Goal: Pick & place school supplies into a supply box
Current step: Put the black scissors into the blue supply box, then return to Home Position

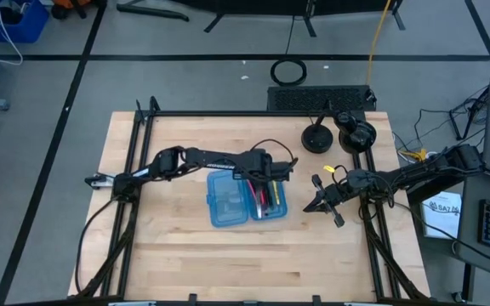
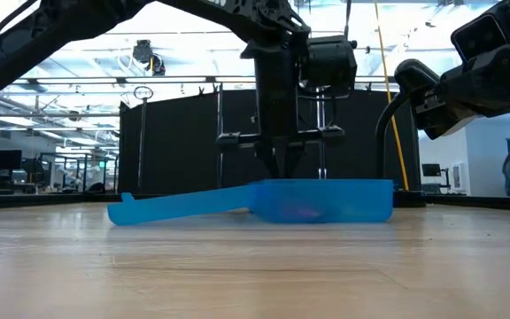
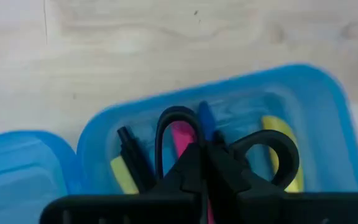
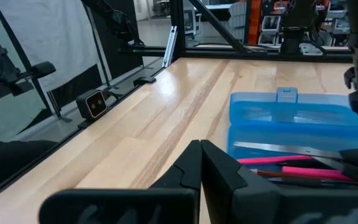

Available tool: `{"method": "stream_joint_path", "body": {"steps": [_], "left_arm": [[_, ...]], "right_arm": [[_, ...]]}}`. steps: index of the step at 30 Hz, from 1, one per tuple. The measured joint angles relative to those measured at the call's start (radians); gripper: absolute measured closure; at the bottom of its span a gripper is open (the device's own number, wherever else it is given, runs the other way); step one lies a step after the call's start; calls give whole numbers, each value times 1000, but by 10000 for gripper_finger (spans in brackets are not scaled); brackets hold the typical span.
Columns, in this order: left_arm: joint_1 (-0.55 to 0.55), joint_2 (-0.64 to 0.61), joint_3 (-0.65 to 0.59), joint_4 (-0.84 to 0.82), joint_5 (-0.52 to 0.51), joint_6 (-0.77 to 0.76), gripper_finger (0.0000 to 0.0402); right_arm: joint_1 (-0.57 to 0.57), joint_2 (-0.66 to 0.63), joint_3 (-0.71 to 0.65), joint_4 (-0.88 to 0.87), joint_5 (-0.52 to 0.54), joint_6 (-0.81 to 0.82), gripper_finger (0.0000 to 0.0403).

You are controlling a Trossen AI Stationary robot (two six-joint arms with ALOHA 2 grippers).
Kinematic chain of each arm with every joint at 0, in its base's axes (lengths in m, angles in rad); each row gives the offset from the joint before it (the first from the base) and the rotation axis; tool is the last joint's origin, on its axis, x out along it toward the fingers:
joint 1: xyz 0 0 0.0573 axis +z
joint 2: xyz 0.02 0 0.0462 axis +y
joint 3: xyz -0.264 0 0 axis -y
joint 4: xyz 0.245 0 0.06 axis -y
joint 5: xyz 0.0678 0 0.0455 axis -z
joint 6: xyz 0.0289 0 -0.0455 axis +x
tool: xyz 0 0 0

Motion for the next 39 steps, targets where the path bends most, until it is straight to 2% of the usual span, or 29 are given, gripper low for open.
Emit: {"method": "stream_joint_path", "body": {"steps": [6, 17, 24, 28, 31, 35, 39], "left_arm": [[-12, -1, -39, 3, 2, -30, 391], [-26, -14, -38, -3, 28, -6, 305], [-68, -65, 43, -15, -46, 159, 265], [-139, -131, 87, -1, -114, 327, 258], [-215, -184, 96, 49, -126, 531, 257], [-348, -207, 97, 174, -132, 863, 272], [-456, -199, 85, 448, -130, 1153, 315]], "right_arm": [[0, 0, 0, -3, 0, -1, 403], [0, 0, 0, -12, 0, 0, 403], [0, 0, 0, -36, 0, -4, 403], [0, 0, 0, -35, -1, -1, 403], [0, 0, 0, -38, -12, -1, 403], [0, 0, 0, -18, -164, -1, 403], [13, 0, 0, 115, -303, 80, 403]]}}
